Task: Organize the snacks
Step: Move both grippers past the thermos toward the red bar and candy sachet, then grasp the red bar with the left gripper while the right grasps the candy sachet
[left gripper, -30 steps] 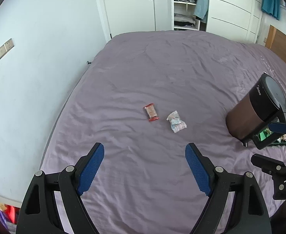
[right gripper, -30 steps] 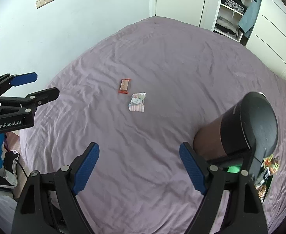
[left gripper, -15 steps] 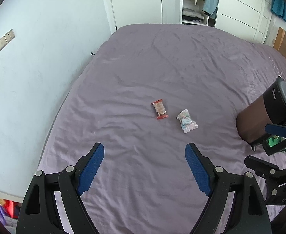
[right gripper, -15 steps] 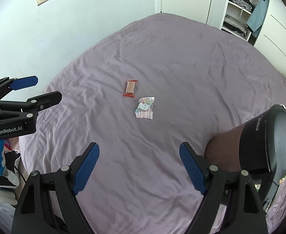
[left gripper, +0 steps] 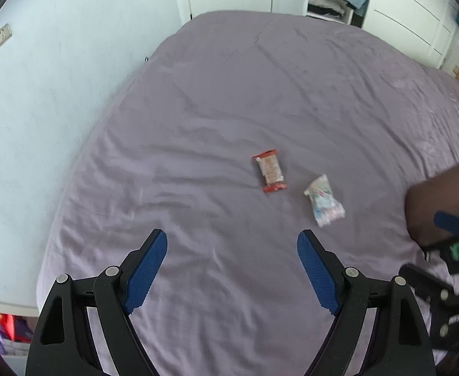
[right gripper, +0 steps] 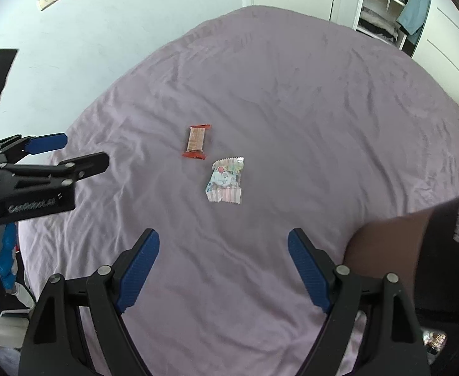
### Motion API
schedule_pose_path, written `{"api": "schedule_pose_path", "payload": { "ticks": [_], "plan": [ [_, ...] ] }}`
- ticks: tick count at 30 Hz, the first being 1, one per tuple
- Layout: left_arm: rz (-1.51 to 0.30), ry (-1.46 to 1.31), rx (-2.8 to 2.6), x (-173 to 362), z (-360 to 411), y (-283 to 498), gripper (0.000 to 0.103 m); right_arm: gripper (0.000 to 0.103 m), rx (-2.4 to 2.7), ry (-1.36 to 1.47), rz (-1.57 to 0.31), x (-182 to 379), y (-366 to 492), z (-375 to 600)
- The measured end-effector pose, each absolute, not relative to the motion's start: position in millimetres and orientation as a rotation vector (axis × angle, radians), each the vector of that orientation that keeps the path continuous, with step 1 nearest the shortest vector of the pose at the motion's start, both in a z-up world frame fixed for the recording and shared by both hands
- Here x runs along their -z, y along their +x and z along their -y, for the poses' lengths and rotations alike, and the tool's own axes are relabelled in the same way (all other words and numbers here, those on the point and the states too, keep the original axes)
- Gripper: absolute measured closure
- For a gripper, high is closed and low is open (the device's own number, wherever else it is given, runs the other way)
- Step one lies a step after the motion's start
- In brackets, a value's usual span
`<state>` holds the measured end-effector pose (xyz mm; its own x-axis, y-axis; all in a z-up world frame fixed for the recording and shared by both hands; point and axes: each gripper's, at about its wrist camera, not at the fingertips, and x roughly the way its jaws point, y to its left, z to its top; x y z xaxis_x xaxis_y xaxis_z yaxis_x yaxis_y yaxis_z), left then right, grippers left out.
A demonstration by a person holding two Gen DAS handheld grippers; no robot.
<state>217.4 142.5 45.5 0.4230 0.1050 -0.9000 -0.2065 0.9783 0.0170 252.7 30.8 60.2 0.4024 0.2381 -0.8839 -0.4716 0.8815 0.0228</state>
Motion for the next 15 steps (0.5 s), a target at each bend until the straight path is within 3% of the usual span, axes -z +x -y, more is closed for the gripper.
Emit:
{"api": "schedule_pose_path", "payload": {
  "ticks": [15],
  "plan": [
    [-1.238, -0.165, -0.154, 52.0, -140.9, 335.9, 0.022, 0.022, -0.428, -0.210, -1.142, 22.9, 324.7, -53.8]
  ]
}}
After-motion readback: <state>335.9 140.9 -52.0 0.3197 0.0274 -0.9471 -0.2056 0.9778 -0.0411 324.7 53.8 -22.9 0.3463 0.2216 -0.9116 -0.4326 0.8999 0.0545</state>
